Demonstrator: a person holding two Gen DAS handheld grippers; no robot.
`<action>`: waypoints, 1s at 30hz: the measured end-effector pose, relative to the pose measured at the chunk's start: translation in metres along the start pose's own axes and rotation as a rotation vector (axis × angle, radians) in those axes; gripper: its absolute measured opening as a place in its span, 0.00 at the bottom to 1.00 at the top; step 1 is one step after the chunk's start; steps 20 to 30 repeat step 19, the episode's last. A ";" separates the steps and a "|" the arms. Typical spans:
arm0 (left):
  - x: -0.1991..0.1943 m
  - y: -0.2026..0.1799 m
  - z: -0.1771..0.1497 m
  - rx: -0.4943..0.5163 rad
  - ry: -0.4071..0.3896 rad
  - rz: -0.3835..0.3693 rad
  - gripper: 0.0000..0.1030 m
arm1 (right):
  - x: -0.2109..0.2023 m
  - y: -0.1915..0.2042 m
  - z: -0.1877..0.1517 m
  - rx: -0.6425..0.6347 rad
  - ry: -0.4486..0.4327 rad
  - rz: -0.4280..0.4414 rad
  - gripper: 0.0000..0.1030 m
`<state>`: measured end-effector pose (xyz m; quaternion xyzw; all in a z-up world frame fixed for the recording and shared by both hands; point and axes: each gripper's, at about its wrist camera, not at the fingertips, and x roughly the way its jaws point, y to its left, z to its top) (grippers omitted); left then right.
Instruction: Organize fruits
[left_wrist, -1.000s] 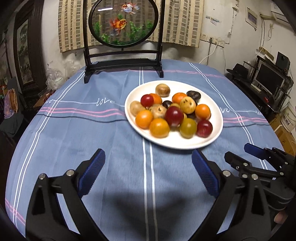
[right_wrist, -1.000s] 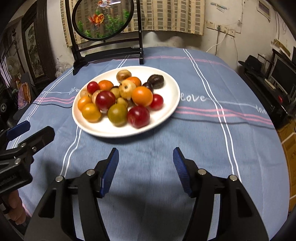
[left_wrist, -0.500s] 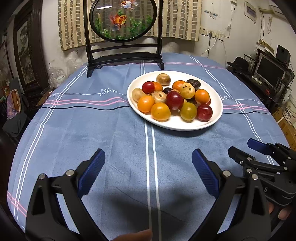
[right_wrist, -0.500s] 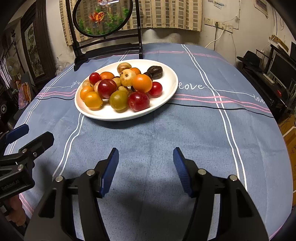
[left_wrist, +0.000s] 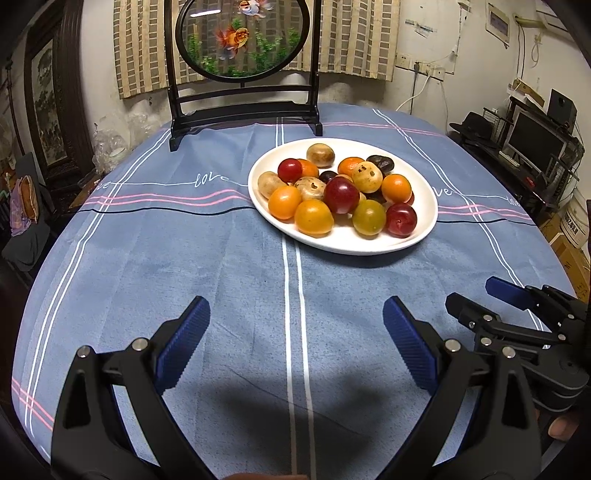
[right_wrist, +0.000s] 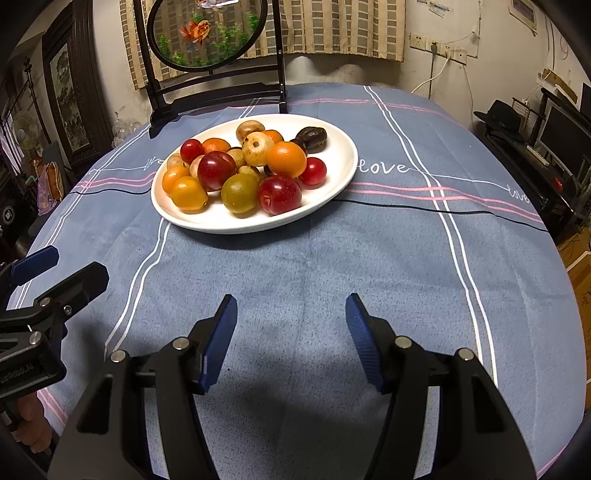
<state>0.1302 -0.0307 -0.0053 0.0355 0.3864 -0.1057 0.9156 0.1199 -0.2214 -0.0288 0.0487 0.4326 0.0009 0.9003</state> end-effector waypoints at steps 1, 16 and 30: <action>0.000 0.000 0.000 0.001 -0.005 0.002 0.94 | 0.000 0.000 -0.001 -0.001 0.001 0.000 0.60; 0.001 -0.005 -0.003 0.011 0.014 -0.009 0.94 | 0.005 0.000 -0.005 -0.002 0.016 0.005 0.60; 0.002 -0.005 -0.004 0.012 0.017 -0.006 0.94 | 0.005 -0.001 -0.005 0.000 0.018 0.004 0.60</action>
